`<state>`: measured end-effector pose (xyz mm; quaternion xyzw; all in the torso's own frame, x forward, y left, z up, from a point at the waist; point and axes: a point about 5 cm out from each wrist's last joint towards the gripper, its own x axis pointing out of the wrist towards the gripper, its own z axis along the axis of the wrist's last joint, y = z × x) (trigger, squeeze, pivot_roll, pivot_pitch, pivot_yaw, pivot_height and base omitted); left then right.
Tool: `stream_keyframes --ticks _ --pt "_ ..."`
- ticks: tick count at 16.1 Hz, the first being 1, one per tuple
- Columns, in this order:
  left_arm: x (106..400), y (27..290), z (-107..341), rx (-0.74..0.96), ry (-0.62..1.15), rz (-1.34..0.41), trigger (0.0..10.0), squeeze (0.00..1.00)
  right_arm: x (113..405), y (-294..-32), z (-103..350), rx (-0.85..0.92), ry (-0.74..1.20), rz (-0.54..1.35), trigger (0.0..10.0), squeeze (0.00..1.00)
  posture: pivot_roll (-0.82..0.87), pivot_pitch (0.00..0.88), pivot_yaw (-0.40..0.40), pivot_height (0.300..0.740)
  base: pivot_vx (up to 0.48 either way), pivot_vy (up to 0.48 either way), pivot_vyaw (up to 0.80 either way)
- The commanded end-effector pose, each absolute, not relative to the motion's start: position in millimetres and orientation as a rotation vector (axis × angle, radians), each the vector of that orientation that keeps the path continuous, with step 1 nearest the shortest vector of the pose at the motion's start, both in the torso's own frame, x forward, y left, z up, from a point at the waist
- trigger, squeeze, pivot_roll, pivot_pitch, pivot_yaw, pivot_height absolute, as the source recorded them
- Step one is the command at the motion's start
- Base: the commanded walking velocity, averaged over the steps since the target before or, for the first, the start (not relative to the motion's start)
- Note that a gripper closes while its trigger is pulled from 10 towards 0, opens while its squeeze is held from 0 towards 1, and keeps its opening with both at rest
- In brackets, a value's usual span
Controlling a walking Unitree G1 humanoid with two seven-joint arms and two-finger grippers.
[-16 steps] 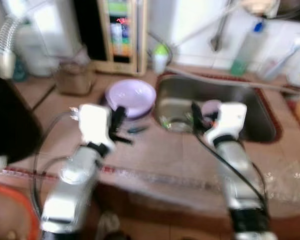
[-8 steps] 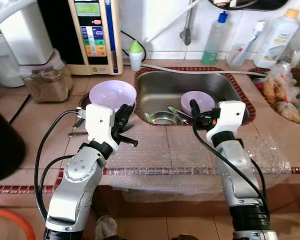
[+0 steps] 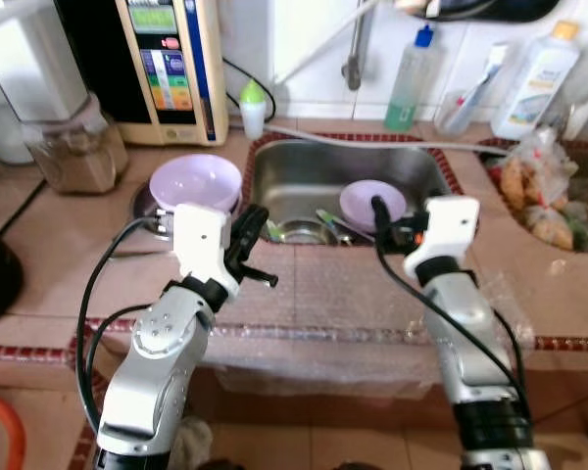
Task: Kitchen organization
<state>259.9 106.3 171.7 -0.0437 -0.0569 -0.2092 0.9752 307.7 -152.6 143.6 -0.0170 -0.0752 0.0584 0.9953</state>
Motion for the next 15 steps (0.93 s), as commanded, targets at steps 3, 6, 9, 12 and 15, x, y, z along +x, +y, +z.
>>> stream_keyframes --ticks 3,6,9,12,15 --pt "265 120 176 -0.031 -0.161 -0.298 10.0 0.0 306 -143 145 -0.021 -0.16 0.169 10.0 0.0 0.06 0.012 0.02 0.74 0.0 0.0 0.0" --pt "268 130 178 0.024 -0.185 -0.214 10.0 0.0 306 -136 148 -0.038 -0.182 0.21 10.0 0.0 0.07 0.017 0.023 0.74 0.0 0.0 0.66" --pt "269 131 183 0.057 -0.222 -0.199 10.0 0.0 310 -138 153 -0.037 -0.197 0.205 10.0 0.0 0.08 0.028 0.022 0.74 0.0 0.0 0.67" --pt "267 128 182 0.042 -0.213 -0.24 10.0 0.0 311 -137 153 -0.035 -0.195 0.202 10.0 0.0 0.08 0.036 0.015 0.74 0.0 0.0 0.0" --pt "266 127 183 0.024 -0.22 -0.26 10.0 0.0 311 -136 152 -0.031 -0.191 0.195 10.0 0.0 0.08 0.036 0.015 0.74 0.091 0.0 0.0"
